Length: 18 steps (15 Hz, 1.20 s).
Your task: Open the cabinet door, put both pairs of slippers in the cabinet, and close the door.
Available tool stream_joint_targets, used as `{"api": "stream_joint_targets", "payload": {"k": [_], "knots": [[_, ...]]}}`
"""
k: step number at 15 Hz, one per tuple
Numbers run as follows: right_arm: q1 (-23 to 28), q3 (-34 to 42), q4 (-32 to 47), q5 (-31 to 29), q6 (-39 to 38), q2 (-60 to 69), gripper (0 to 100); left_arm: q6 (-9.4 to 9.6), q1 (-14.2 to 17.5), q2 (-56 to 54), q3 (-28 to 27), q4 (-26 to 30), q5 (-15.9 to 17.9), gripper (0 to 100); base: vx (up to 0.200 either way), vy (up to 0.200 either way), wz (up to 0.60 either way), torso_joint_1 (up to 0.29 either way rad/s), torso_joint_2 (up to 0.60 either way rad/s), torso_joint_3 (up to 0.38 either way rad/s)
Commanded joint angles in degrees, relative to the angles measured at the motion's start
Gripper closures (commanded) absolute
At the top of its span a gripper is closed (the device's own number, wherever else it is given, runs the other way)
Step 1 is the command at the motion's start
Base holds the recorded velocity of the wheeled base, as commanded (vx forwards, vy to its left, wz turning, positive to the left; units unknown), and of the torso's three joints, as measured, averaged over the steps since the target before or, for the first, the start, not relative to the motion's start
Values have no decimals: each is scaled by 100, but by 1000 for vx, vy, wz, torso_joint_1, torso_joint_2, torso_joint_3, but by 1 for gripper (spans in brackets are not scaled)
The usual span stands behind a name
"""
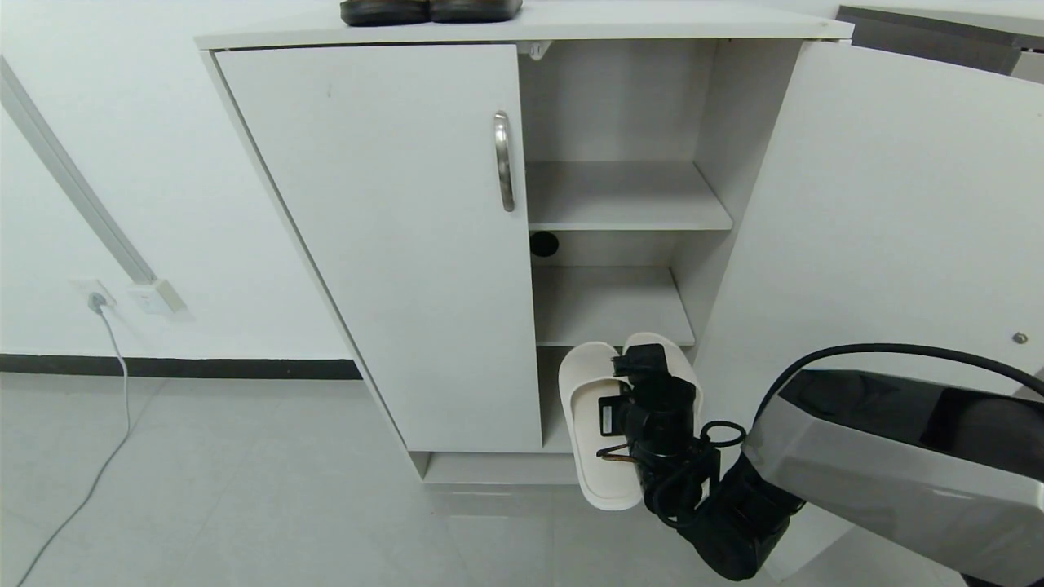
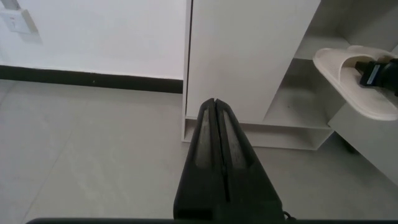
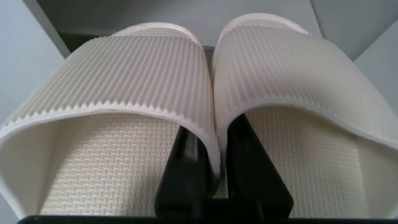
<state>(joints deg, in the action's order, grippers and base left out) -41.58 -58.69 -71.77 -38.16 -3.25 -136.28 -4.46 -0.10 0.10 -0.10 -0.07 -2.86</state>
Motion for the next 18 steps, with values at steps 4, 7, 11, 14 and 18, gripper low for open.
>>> {"api": "stream_joint_targets", "payload": {"k": [4, 7, 11, 14, 18], "knots": [[10, -11, -57, 1, 0, -4, 100, -11, 1, 8, 1, -1, -4, 100, 100, 0, 0, 1, 1, 1], [10, -20, -57, 1, 0, -4, 100, -11, 1, 8, 1, -1, -4, 100, 200, 0, 0, 7, 4, 4], [10, -3, -57, 10, 0, -13, 100, -11, 1, 8, 1, -1, -4, 100, 200, 0, 0, 2, 4, 2], [54, 6, -189, 28, 0, -30, 100, -55, 1, 8, 1, -1, -4, 100, 67, 0, 0, 1, -1, 2], [361, -451, 5, 124, 0, -303, 100, -64, 1, 8, 1, -1, -4, 100, 0, 0, 0, 0, 0, 0]]}}
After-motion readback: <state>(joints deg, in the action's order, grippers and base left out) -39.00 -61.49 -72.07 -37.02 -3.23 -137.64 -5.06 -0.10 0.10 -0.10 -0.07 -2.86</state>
